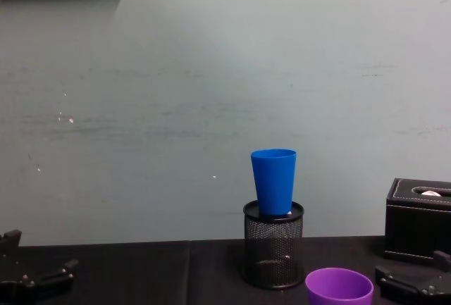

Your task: Pick up one cup with a gripper and tap it against the other cup.

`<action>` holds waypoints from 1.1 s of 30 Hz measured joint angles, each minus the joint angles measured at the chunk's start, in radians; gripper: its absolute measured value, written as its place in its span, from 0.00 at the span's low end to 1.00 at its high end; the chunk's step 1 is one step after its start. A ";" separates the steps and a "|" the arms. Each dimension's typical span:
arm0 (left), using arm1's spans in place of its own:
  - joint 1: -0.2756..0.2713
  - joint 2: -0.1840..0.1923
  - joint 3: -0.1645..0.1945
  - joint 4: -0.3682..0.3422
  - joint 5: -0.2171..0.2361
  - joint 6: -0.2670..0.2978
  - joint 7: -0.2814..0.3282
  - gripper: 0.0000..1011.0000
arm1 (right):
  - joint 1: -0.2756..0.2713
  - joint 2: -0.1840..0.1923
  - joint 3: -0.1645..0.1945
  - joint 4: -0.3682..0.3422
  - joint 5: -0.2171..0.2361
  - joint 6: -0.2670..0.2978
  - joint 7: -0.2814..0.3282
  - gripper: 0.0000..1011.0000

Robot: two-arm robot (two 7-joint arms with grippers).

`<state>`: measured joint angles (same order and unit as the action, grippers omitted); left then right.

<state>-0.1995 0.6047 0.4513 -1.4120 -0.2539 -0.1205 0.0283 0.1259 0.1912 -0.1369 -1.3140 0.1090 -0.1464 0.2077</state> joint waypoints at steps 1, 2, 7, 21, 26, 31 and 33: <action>0.000 0.000 0.000 0.000 0.000 0.000 0.000 1.00 | 0.000 0.000 0.000 0.000 0.000 0.000 0.000 0.99; 0.000 0.000 0.000 0.000 0.000 0.000 0.000 1.00 | 0.000 0.000 0.000 0.000 0.000 0.000 0.000 0.99; 0.000 0.000 0.000 0.000 0.000 0.000 0.000 1.00 | 0.000 0.000 0.000 0.000 0.000 0.000 0.000 0.99; 0.000 0.000 0.000 0.000 0.000 0.000 0.000 1.00 | 0.000 0.000 0.000 0.000 0.000 0.000 0.000 0.99; 0.000 0.000 0.000 0.000 0.000 0.000 0.000 1.00 | 0.000 0.000 0.000 0.000 0.000 0.000 0.000 0.99; 0.000 0.000 0.000 0.000 0.000 0.000 0.000 1.00 | 0.000 0.000 0.000 0.000 0.000 0.000 0.000 0.99; 0.000 0.000 0.000 0.000 0.000 0.000 0.000 1.00 | 0.000 0.000 0.000 0.000 0.000 0.000 0.000 0.99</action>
<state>-0.1995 0.6047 0.4514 -1.4120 -0.2539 -0.1205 0.0283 0.1259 0.1912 -0.1369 -1.3140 0.1090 -0.1464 0.2076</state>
